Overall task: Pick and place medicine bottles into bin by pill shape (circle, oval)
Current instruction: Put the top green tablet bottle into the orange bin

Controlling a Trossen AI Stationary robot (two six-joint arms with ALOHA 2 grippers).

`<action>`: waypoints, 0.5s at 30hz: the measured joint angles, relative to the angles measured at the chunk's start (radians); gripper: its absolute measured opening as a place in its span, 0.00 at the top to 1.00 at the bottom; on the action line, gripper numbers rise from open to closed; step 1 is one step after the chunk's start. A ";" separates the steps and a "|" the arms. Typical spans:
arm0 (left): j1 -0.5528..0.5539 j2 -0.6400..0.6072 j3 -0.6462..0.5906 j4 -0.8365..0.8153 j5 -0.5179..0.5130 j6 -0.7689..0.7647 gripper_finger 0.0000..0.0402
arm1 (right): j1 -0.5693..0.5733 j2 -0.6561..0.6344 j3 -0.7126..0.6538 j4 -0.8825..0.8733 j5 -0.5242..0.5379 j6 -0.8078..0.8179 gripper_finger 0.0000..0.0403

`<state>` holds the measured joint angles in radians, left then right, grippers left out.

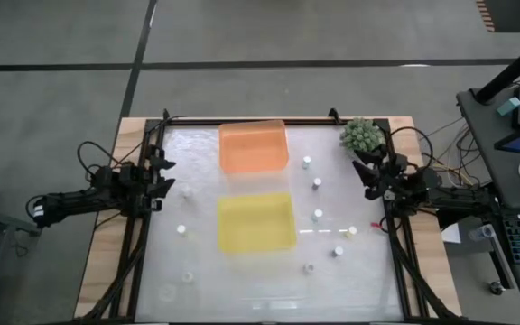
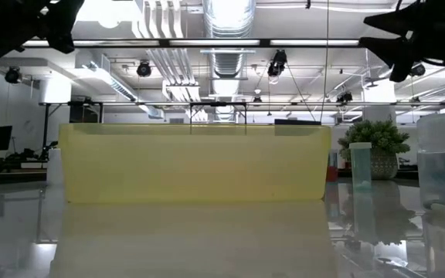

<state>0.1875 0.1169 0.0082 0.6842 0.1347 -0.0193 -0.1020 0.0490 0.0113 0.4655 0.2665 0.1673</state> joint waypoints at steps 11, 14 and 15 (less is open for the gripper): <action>0.000 0.005 0.000 -0.012 -0.199 0.000 0.51 | -0.001 0.047 0.061 0.042 0.003 0.018 0.46; 0.000 0.007 0.000 -0.012 -0.199 0.000 0.51 | -0.001 0.097 0.090 0.036 0.003 0.016 0.46; 0.000 0.007 0.000 -0.012 -0.199 0.000 0.51 | -0.001 0.119 0.101 0.037 0.004 0.015 0.46</action>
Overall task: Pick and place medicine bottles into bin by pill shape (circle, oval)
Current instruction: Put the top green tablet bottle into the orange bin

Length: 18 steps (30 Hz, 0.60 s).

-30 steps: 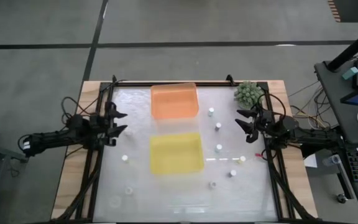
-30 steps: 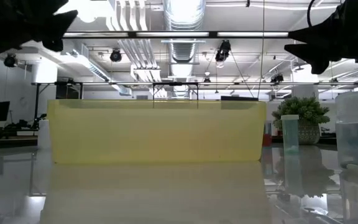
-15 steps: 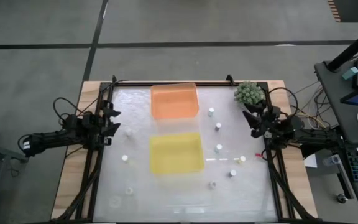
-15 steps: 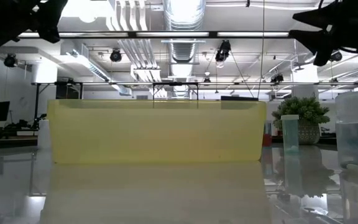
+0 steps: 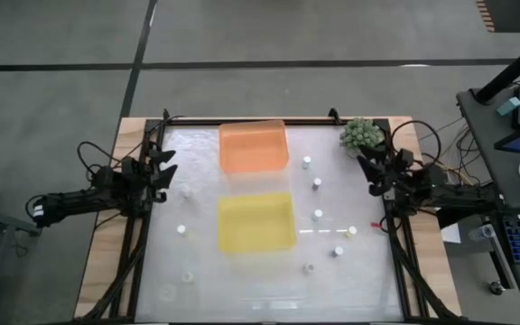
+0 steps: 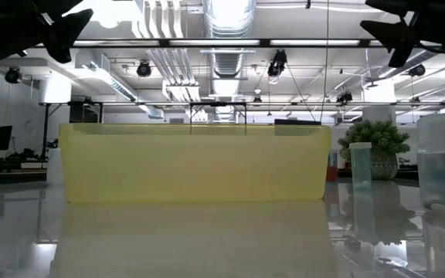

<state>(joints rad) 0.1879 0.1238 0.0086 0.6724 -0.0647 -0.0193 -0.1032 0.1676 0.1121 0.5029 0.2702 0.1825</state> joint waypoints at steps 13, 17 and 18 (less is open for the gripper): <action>0.000 0.000 0.000 0.000 -0.001 0.000 0.51 | 0.000 0.325 0.194 -0.135 0.147 0.011 0.46; 0.000 0.000 0.000 0.000 -0.001 0.000 0.51 | -0.002 0.427 0.298 -0.261 0.154 0.044 0.46; 0.000 0.000 0.000 0.000 -0.001 0.000 0.51 | -0.002 0.453 0.325 -0.293 0.158 0.053 0.46</action>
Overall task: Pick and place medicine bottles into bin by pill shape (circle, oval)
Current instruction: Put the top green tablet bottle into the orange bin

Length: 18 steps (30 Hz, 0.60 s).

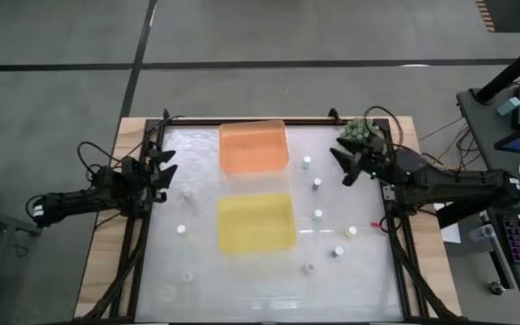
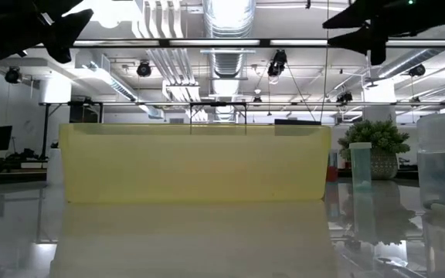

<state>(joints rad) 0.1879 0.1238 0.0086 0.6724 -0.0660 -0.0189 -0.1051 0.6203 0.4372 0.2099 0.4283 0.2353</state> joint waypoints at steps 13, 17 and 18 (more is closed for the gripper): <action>0.000 0.000 0.000 0.000 0.000 0.000 0.51 | -0.003 0.292 0.269 -0.220 0.047 0.052 0.46; 0.000 0.000 0.000 0.000 0.000 0.000 0.51 | -0.016 0.359 0.348 -0.286 0.044 0.079 0.46; 0.000 0.000 0.000 0.000 0.000 0.000 0.51 | -0.022 0.374 0.372 -0.293 0.044 0.082 0.46</action>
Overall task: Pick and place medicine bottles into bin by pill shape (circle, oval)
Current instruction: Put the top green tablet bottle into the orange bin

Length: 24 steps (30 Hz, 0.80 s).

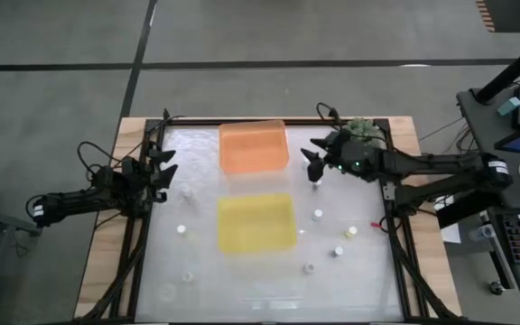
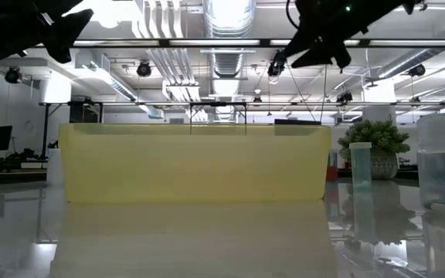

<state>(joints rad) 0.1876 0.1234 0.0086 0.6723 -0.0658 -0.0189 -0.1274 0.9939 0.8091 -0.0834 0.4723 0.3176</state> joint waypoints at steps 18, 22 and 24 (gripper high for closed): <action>0.000 0.000 0.000 0.001 0.000 0.000 0.51 | -0.188 0.355 0.486 -0.702 -0.124 0.162 0.46; 0.000 0.000 0.000 0.000 0.000 0.000 0.51 | -0.238 0.437 0.541 -0.803 -0.221 0.183 0.46; 0.000 0.000 0.000 0.000 0.000 0.000 0.51 | -0.258 0.469 0.557 -0.841 -0.241 0.183 0.46</action>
<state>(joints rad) 0.1876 0.1238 0.0090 0.6724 -0.0658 -0.0190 -0.3851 1.4632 1.3658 -0.9248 0.2312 0.5007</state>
